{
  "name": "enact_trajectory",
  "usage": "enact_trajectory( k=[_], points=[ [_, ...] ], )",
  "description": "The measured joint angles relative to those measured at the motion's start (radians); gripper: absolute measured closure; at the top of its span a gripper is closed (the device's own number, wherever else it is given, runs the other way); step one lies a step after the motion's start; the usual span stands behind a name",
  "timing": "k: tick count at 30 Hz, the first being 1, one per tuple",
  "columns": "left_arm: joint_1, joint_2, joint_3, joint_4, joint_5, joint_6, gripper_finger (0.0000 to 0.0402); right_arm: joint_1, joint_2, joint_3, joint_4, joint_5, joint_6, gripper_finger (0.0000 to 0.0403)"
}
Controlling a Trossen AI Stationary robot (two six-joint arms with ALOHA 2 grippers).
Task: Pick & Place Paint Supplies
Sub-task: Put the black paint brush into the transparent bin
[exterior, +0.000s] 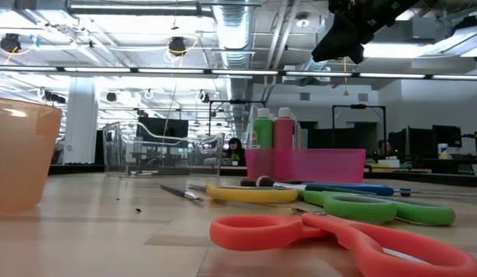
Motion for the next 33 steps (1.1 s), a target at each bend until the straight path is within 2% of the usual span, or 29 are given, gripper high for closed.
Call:
enact_trajectory(
  k=[5,10,13,15,18,23,27,33],
  points=[
    [-0.001,0.006,0.000,-0.351,-0.144,0.163,0.0390,0.000,0.000,0.000,-0.001,0.000,0.002,0.0335],
    [0.011,0.040,0.000,-0.728,-0.494,0.207,0.0390,0.000,0.000,0.000,-0.001,0.001,0.002,0.0335],
    [0.063,0.082,0.000,-0.916,-0.618,0.147,0.0389,-0.001,0.000,0.000,0.000,0.003,0.002,0.0335],
    [0.115,0.119,0.000,-1.034,-0.628,0.093,0.0389,-0.001,0.000,0.000,0.002,0.003,0.003,0.0335],
    [0.194,0.187,0.000,-1.105,-0.590,0.075,0.0389,-0.007,0.000,0.000,0.006,0.003,0.003,0.0335],
    [0.363,0.323,0.000,-1.100,-0.384,0.075,0.0388,-0.020,0.000,0.000,0.026,0.004,0.014,0.0335],
    [0.451,0.432,0.000,-1.093,-0.363,0.117,0.0388,-0.036,0.000,0.000,0.037,0.007,0.044,0.0335],
    [0.524,0.566,0.000,-1.061,-0.330,0.210,0.0388,-0.053,0.000,0.000,0.040,0.007,0.048,0.0335]
  ],
)
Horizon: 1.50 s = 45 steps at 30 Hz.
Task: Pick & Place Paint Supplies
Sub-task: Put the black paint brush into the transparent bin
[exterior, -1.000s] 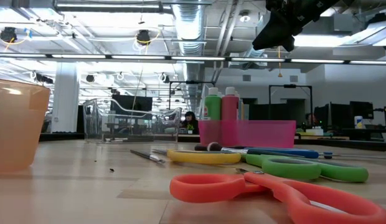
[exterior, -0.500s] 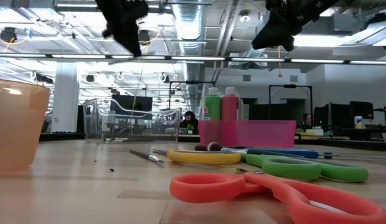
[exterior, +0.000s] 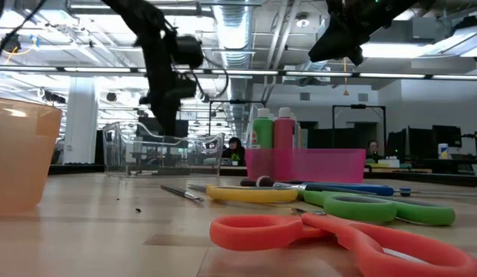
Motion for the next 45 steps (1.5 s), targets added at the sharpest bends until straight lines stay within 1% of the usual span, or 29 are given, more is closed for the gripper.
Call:
enact_trajectory(
  k=[6,15,26,29,32,38,43,45],
  points=[
    [0.013,0.098,0.000,0.058,0.011,0.001,0.0387,-0.003,0.000,0.000,0.000,0.000,0.000,0.0335],
    [0.004,0.179,0.000,0.078,0.030,-0.011,0.0387,-0.014,0.000,0.000,0.000,0.000,-0.003,0.0335],
    [0.004,0.203,0.000,0.091,0.032,-0.026,0.0387,-0.048,0.000,0.000,-0.001,0.000,-0.003,0.0335],
    [0.004,0.203,0.000,0.092,0.032,-0.026,0.0380,-0.055,0.000,0.000,-0.001,0.000,-0.003,0.0335],
    [0.004,0.203,0.000,0.092,0.032,-0.026,0.0363,-0.060,0.000,0.000,-0.001,0.000,-0.006,0.0335],
    [0.004,0.203,0.000,0.092,0.029,-0.026,0.0309,-0.061,0.000,0.000,-0.001,0.000,-0.011,0.0335],
    [0.004,0.185,0.000,0.089,0.030,-0.025,0.0245,-0.061,0.000,0.000,-0.001,0.000,-0.011,0.0335],
    [0.003,0.140,0.003,0.080,0.075,-0.013,0.0215,-0.061,0.000,0.000,-0.001,0.000,-0.011,0.0335]
  ],
)
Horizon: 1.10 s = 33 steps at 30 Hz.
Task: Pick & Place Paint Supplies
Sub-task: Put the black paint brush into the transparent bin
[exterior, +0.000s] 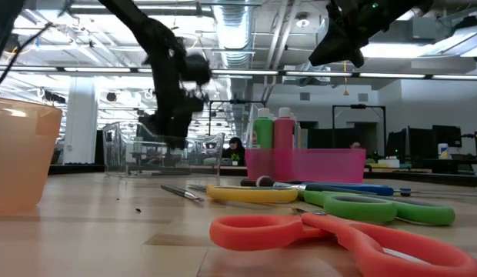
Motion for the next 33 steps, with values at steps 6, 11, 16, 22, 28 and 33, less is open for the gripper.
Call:
enact_trajectory(
  k=[6,11,16,22,28,33],
  points=[
    [-0.042,-0.260,0.007,0.011,0.187,0.101,0.0158,0.000,0.000,0.000,0.000,0.000,0.000,0.0335],
    [-0.199,-0.478,0.007,0.028,0.249,0.279,0.0153,0.000,0.000,0.000,0.000,0.000,-0.008,0.0335],
    [-0.439,-0.530,0.006,0.029,0.172,0.320,0.0155,0.000,0.000,0.000,0.000,-0.001,-0.008,0.0335],
    [-0.659,-0.383,0.004,0.017,0.151,0.412,0.0156,0.001,0.000,0.000,0.000,-0.004,-0.008,0.0335],
    [-0.754,-0.180,0.003,0.063,0.196,0.438,0.0156,0.004,0.000,0.000,-0.005,-0.007,-0.007,0.0335],
    [-0.785,-0.033,0.003,0.076,0.216,0.488,0.0156,0.004,0.000,0.000,-0.011,-0.008,-0.008,0.0335]
  ],
)
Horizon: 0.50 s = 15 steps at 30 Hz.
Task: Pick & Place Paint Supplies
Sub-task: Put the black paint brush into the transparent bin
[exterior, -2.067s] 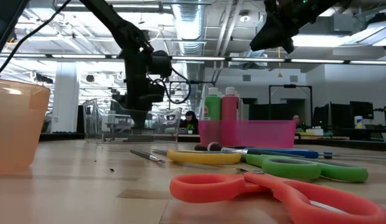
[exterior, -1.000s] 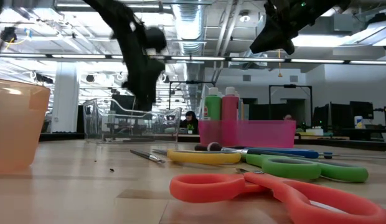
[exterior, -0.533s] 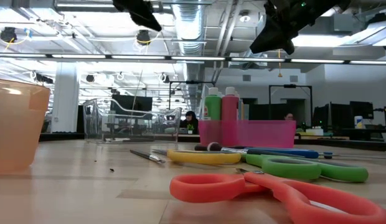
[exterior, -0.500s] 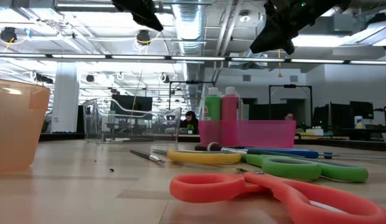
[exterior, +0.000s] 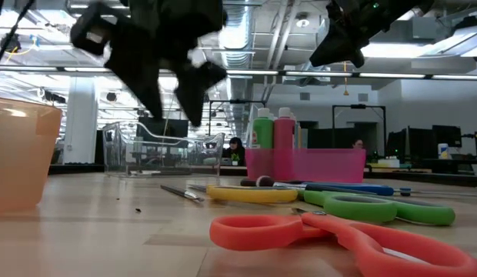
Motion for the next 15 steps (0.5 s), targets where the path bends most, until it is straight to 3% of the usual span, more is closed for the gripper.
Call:
enact_trajectory(
  k=[15],
  points=[
    [-0.021,0.206,0.000,0.052,0.021,0.102,0.0170,0.000,0.000,0.000,-0.068,-0.001,0.000,0.0335]
  ],
)
